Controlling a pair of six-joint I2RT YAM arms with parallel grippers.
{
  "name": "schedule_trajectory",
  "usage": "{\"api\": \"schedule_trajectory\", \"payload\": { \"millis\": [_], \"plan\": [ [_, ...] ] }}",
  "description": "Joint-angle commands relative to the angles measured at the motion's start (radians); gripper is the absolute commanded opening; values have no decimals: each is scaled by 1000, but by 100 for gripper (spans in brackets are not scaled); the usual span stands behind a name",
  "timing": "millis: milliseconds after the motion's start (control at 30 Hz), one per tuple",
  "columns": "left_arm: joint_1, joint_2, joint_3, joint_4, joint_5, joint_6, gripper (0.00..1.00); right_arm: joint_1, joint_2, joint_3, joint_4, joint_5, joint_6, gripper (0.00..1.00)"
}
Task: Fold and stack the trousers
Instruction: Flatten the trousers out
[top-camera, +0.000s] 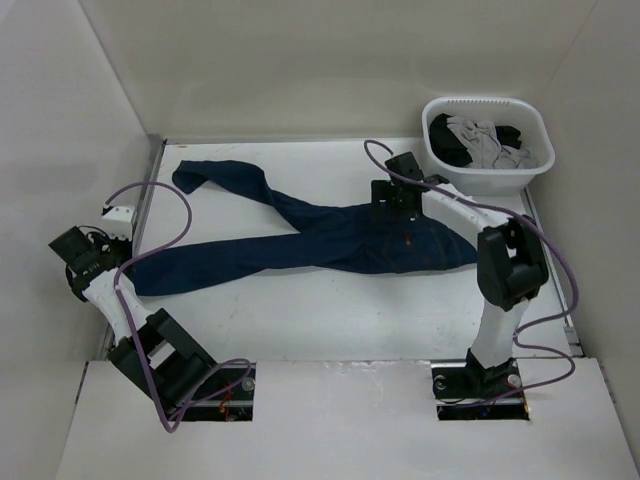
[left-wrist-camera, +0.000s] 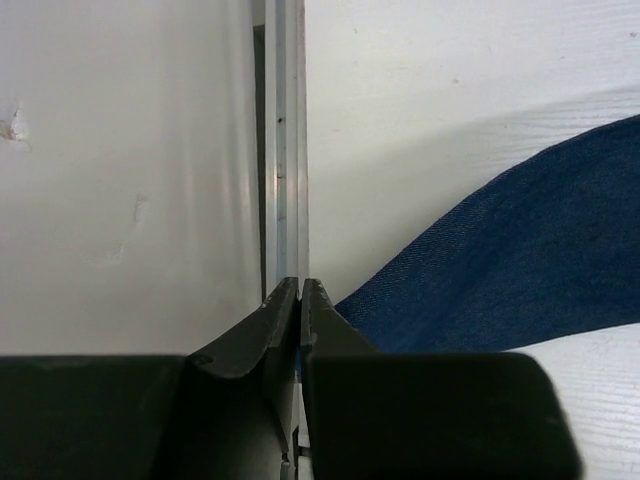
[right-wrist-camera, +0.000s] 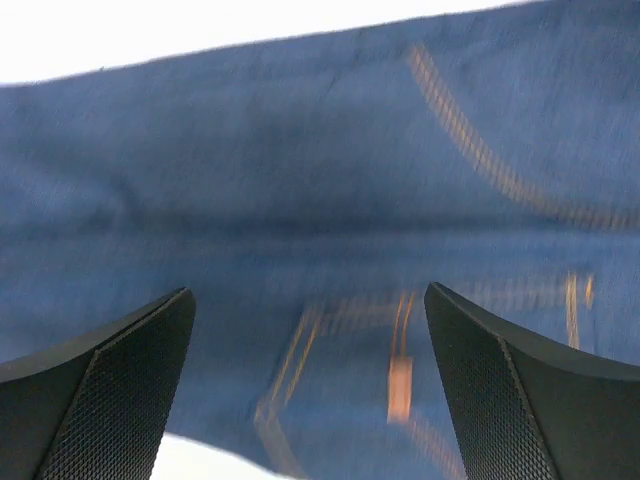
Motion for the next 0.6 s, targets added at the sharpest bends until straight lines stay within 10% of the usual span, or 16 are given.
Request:
{"api": "schedule_trajectory", "payload": {
  "millis": [0,567],
  "plan": [
    [-5,-1,56,22,34,-26,0,-37,51,100,-36,55,-14,100],
    [-25,58,95,46,-12,-42,0,-140,174,198,-184,-76,-51,99]
  ]
}}
